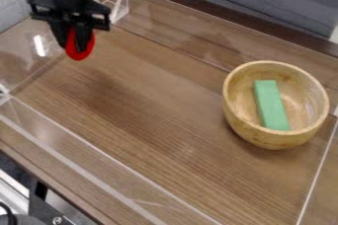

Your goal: Move the red object to the left side of the table

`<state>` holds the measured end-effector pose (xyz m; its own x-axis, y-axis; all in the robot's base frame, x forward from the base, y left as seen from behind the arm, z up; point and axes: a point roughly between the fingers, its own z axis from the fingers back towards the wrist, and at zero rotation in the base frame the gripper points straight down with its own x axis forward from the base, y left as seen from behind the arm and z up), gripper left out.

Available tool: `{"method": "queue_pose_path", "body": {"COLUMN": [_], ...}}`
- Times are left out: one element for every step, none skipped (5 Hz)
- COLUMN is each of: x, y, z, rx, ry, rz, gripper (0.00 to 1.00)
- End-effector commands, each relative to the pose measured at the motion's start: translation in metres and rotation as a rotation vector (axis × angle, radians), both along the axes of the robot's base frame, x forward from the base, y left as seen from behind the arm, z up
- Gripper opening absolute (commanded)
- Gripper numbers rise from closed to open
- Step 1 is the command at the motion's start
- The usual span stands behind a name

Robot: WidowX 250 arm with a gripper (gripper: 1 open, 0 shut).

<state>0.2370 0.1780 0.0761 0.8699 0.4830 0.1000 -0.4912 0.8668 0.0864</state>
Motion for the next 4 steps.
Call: {"method": "queue_pose_path", "body": {"x": [0.012, 0.027, 0.038, 0.052], "y": [0.028, 0.035, 0.037, 0.035], "z": [-0.004, -0.013, -0.016, -0.020], "rx": [0.026, 0.019, 0.012, -0.002], "ry": [-0.050, -0.052, -0.049, -0.047], "rz": [0.015, 0.022, 0.026, -0.002], "gripper": [0.00, 0.00, 0.00, 1.00]}}
